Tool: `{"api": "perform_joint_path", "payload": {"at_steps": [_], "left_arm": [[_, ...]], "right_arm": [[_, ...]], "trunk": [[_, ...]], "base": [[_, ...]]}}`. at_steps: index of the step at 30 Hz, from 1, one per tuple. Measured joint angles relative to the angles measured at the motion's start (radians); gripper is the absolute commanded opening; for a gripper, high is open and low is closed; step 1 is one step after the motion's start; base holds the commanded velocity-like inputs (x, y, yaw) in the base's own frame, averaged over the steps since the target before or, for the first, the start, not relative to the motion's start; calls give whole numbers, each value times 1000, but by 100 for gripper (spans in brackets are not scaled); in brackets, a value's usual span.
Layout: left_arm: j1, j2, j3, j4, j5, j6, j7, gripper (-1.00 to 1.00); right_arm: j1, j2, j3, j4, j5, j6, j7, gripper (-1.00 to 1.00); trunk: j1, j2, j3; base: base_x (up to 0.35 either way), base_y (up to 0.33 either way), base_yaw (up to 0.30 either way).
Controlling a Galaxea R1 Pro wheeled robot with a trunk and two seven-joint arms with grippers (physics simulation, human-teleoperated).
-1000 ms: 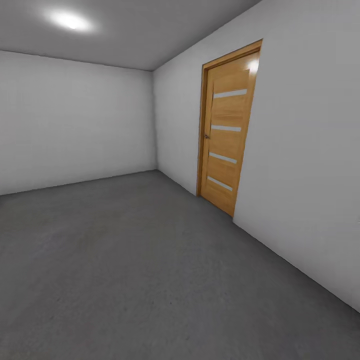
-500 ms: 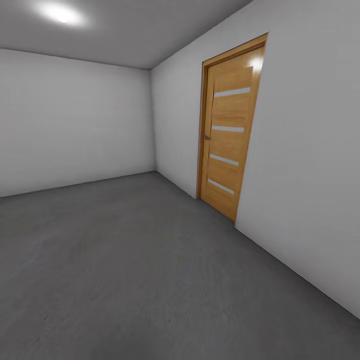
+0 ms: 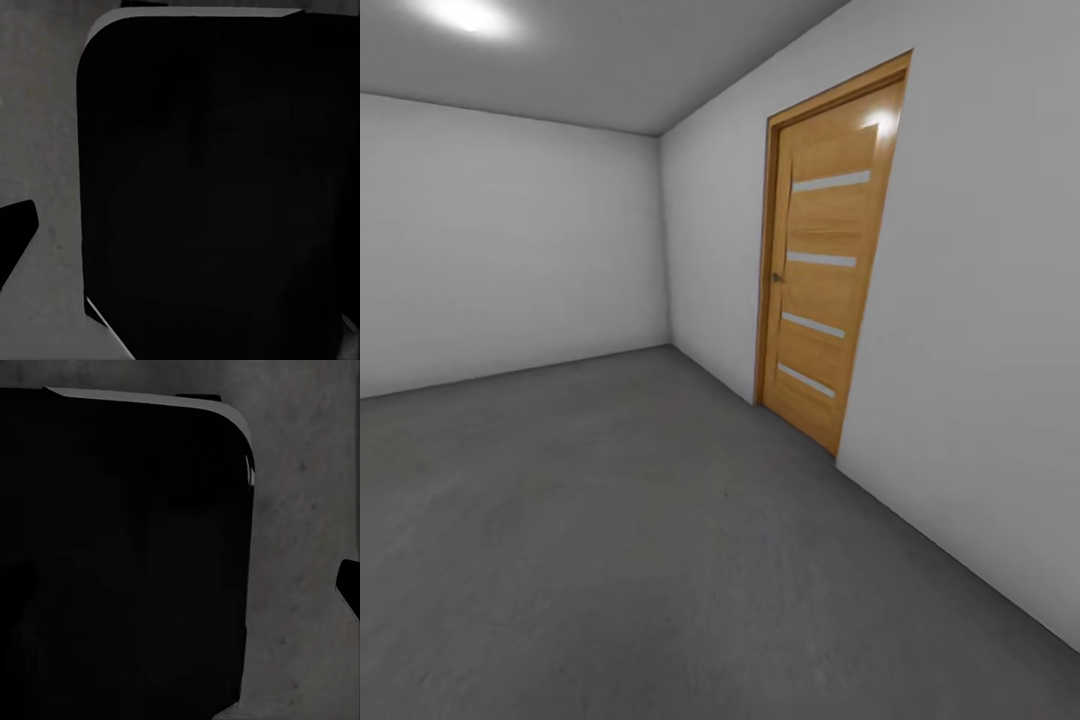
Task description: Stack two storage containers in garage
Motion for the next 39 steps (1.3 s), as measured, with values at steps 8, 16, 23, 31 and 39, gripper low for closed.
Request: {"api": "perform_joint_path", "payload": {"at_steps": [8, 16, 23, 31, 39], "left_arm": [[0, -5, 4, -1, 8, -76, 9, 100], [0, -5, 4, 2, 8, -115, 9, 100], [0, -5, 3, 2, 9, -116, 4, 100], [0, -5, 2, 2, 9, -116, 3, 100], [0, -5, 3, 2, 9, -116, 3, 100]], "right_arm": [[0, -6, 0, 10, -7, -33, 1, 100], [1, -8, -1, 21, -7, -69, 3, 100], [1, -8, -2, 23, -10, -75, 0, 100], [1, -8, -2, 23, -13, -75, 0, 100], [0, -5, -3, 18, -7, -65, 0, 100]], "trunk": [[0, 0, 0], [0, 0, 0], [0, 0, 0], [0, 0, 0], [0, 0, 0]], "base": [[323, 1, 0], [323, 0, -29], [323, 75, -236], [317, 170, -284], [312, 188, -90]]}}
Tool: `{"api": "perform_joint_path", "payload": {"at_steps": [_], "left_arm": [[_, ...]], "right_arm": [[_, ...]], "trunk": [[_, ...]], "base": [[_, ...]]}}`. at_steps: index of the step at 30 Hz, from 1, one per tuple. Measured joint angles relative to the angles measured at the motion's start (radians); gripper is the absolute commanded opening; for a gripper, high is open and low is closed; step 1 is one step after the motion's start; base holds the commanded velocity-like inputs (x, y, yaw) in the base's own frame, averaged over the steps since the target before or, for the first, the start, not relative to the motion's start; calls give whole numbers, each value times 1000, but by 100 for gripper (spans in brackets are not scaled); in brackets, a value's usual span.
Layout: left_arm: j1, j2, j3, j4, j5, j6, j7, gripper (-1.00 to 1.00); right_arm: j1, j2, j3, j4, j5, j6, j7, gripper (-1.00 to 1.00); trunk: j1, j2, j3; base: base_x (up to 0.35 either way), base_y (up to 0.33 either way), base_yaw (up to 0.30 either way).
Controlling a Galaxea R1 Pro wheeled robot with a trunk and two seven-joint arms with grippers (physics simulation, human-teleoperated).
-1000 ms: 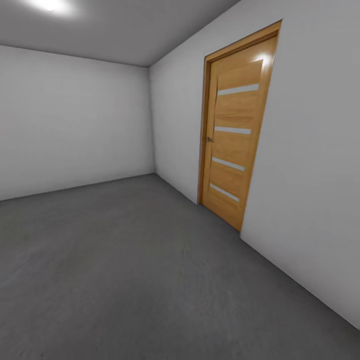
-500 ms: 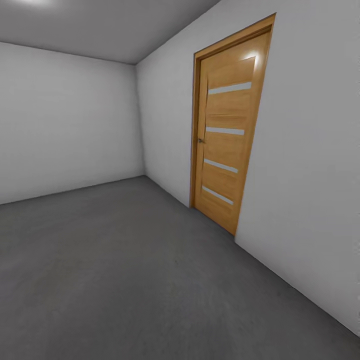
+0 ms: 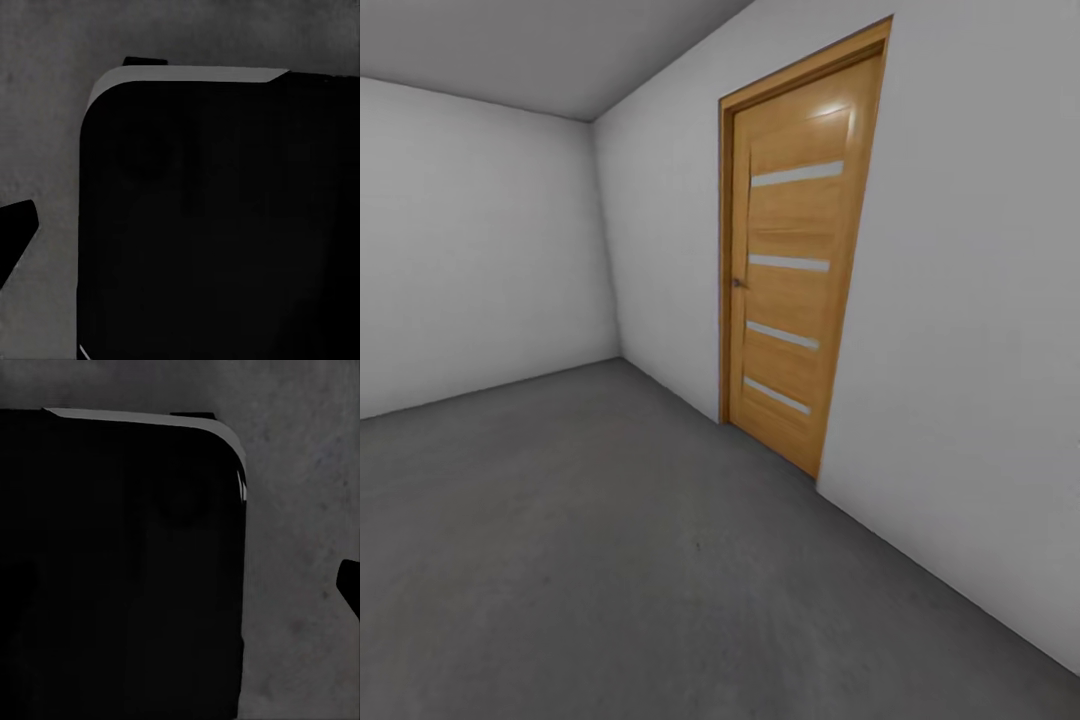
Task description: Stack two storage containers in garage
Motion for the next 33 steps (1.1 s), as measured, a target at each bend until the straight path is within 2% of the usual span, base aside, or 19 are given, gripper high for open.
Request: {"api": "perform_joint_path", "payload": {"at_steps": [23, 33], "left_arm": [[0, 0, -1, 1, 0, 1, -2, 100], [0, -1, -2, 2, 0, 4, -3, 100]], "right_arm": [[0, 3, 2, -2, 3, 5, 0, 100], [0, 3, 1, -2, 3, 5, 0, 100]], "trunk": [[0, 0, 0], [0, 0, 0]], "base": [[311, 187, -2], [317, 98, 0]]}}
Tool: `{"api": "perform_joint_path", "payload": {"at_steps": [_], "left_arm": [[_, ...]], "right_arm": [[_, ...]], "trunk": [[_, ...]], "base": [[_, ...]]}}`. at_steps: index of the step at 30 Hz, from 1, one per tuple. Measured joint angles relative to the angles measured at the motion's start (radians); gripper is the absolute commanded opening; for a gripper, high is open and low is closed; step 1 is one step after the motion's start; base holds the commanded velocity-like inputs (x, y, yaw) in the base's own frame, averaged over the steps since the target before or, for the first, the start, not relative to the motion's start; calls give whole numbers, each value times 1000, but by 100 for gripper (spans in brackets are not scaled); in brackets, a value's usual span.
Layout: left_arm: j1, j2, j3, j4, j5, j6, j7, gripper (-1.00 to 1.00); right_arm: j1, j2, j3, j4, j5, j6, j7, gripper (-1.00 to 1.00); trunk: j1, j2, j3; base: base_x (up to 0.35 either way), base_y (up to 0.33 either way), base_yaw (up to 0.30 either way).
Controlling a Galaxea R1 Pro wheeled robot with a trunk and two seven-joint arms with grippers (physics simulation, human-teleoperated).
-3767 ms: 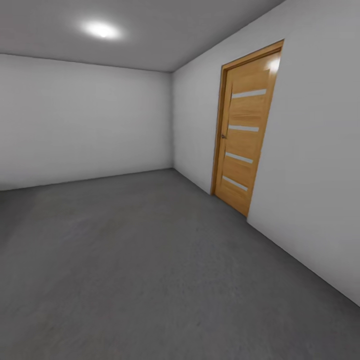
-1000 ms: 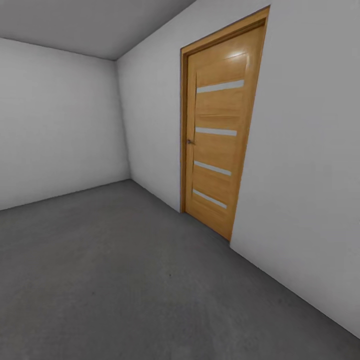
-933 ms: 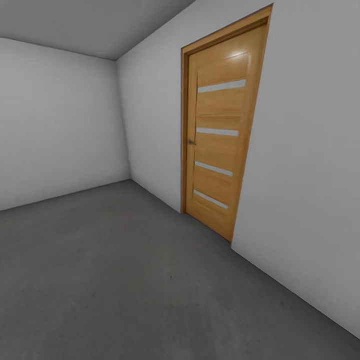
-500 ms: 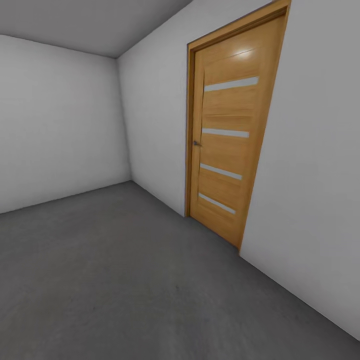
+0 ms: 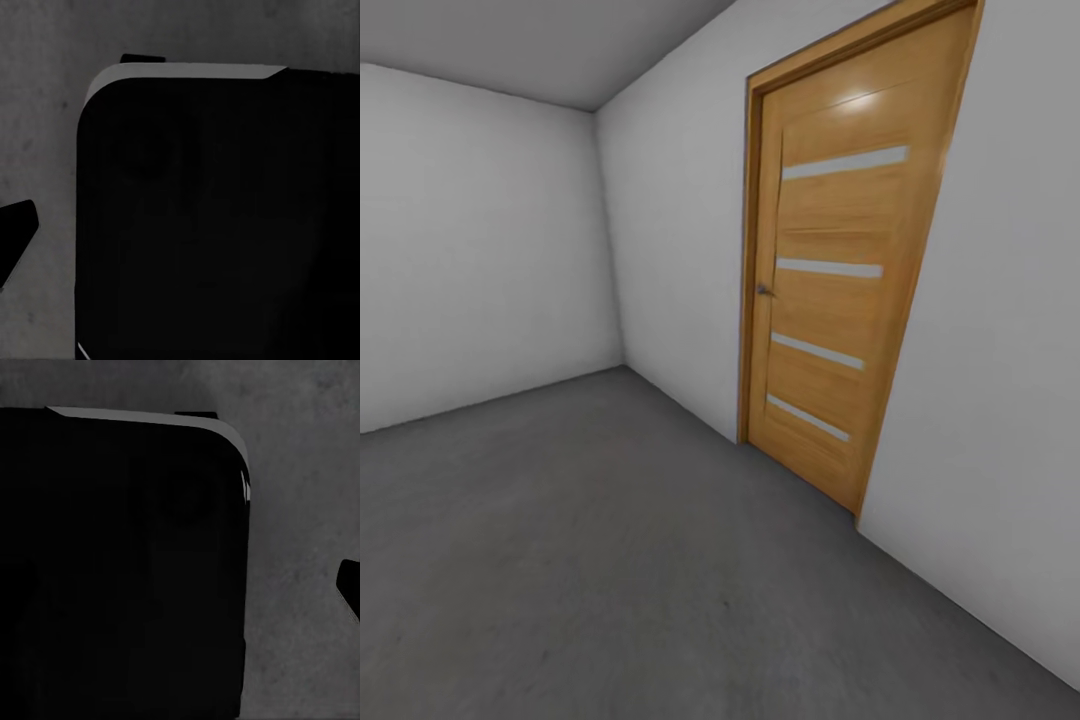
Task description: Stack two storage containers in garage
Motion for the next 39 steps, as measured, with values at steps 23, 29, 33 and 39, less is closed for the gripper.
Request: {"api": "perform_joint_path", "payload": {"at_steps": [23, 29, 33, 39], "left_arm": [[0, -2, 0, 0, -2, 0, 3, 100], [0, -2, 1, 0, -3, 0, 3, 100], [0, -2, 1, 0, -3, 0, 2, 100], [0, -2, 1, 0, -3, 0, 0, 100]], "right_arm": [[0, 3, -7, 0, -4, -6, 0, 100], [0, 1, -11, 0, -10, -6, 10, 100], [0, 0, -12, 0, -11, -6, 12, 100], [0, 0, -12, 0, -11, -6, 12, 100]], "trunk": [[0, 0, 0], [0, 0, 0], [0, 0, 0], [0, 0, 0]], "base": [[322, 5, 0], [323, 0, -122], [323, 0, -230], [323, 0, -246]]}}
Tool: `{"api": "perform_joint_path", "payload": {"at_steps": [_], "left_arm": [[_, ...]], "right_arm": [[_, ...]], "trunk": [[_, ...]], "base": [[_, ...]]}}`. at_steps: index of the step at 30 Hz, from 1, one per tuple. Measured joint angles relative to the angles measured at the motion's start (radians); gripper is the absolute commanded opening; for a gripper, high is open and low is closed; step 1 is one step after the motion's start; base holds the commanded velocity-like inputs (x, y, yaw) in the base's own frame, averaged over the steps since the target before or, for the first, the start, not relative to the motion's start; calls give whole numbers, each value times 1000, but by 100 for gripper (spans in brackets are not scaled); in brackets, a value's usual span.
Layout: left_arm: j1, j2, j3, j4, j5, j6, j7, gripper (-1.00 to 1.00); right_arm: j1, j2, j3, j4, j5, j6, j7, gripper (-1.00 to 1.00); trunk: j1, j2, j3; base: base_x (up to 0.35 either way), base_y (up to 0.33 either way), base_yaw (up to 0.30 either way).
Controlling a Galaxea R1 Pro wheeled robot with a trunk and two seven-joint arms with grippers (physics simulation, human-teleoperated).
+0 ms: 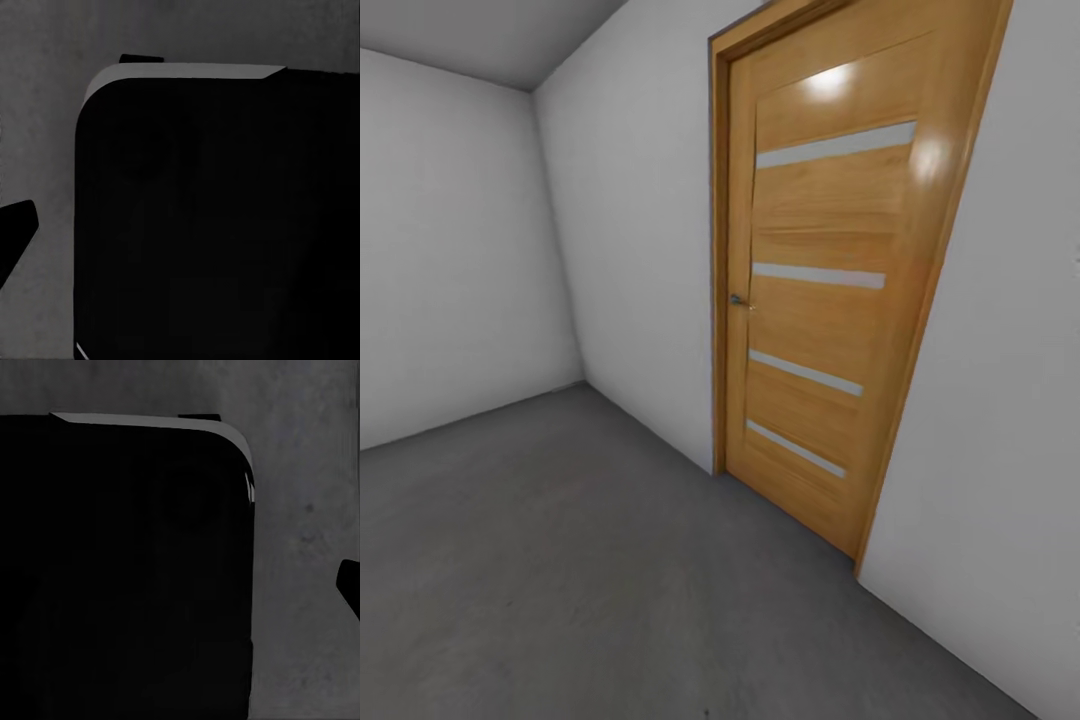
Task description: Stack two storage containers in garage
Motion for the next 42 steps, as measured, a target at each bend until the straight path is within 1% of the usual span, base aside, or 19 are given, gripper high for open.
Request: {"api": "perform_joint_path", "payload": {"at_steps": [6, 15, 17, 22, 24, 30, 42], "left_arm": [[0, 1, 0, 0, 0, 0, 0, 100], [0, 2, -1, 0, 0, 0, 0, 100], [0, 2, -1, 0, 0, 0, 0, 100], [0, 2, 0, 0, 0, -2, 0, 100], [0, 2, 0, 0, 0, -2, 0, 100], [0, 2, -1, 0, 1, -2, 0, 100], [0, 2, -1, 0, 0, -2, -2, 100]], "right_arm": [[0, 0, 0, 0, 0, 0, 0, 100], [0, 1, 6, 0, 3, 6, -1, 100], [0, 0, 10, 0, 11, 1, -3, 100], [0, 0, 11, 0, 9, 1, -4, 100], [0, 0, 7, 0, 1, -3, -9, 100], [0, 0, 8, 0, 2, -3, -10, 100], [0, 0, 10, 0, 9, -4, -10, 100]], "trunk": [[0, 0, 0], [0, 0, 0], [0, 0, 0], [1, 0, 0], [0, 0, 1], [0, 0, 3], [0, 0, 4]], "base": [[323, 0, -219], [321, 0, -28], [131, 0, -1], [38, 0, -3], [226, 157, -217], [282, 139, -180], [311, 135, -24]]}}
